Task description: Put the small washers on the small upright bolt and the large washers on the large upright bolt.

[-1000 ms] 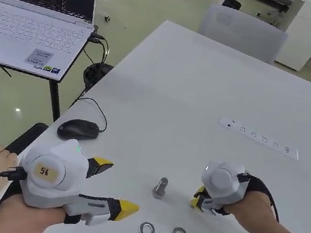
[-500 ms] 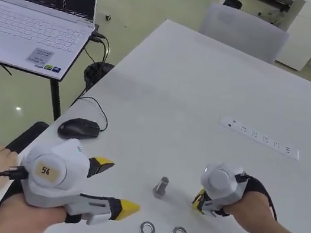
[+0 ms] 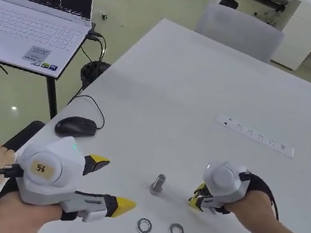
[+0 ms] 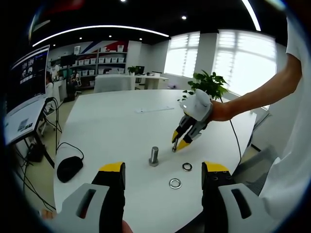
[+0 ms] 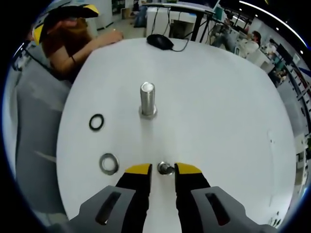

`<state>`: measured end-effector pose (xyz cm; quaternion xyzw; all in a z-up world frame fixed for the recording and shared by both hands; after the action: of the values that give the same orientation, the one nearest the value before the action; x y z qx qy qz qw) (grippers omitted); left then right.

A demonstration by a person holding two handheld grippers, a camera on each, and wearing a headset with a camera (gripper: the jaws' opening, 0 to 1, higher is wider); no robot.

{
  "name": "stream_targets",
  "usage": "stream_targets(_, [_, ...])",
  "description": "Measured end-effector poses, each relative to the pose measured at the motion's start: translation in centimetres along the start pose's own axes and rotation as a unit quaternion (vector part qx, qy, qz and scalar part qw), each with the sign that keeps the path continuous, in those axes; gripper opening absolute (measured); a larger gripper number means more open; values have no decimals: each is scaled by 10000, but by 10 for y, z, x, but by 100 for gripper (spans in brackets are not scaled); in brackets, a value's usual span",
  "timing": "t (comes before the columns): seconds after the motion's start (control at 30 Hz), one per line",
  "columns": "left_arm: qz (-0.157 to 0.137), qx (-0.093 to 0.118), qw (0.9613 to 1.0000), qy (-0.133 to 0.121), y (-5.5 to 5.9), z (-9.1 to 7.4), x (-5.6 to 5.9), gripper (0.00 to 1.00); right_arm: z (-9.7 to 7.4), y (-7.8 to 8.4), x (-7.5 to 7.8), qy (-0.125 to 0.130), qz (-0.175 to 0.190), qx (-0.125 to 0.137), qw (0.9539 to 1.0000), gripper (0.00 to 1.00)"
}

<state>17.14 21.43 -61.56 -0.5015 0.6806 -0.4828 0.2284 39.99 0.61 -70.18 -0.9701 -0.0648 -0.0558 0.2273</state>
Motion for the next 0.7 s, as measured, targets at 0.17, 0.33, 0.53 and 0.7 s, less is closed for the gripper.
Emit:
stream_targets(0.17, [10, 11, 10000, 23, -1, 0, 2, 63, -12, 1, 0, 100, 123, 212, 9996, 23])
stream_targets(0.33, [15, 22, 10000, 31, -1, 0, 2, 63, -25, 2, 0, 199, 242, 438, 9985, 24])
stream_targets(0.53, [23, 19, 10000, 32, -1, -1, 2, 63, -38, 3, -1, 286, 367, 642, 9969, 25])
stream_targets(0.7, [29, 14, 10000, 29, -1, -1, 2, 63, -43, 4, -5, 281, 393, 735, 9961, 26])
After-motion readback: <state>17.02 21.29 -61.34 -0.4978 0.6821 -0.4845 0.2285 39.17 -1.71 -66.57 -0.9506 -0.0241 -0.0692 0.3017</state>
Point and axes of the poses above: the centre of the closed fingertips' face, and the gripper's own axes: z roughly forward along the fingers, x roughly to its right, y roughly out of its underside, the point moved 10 cm from there along -z, roughly backward along the fingers, and after that the axes turned 2 degrees about y, right-handed, at the moved point
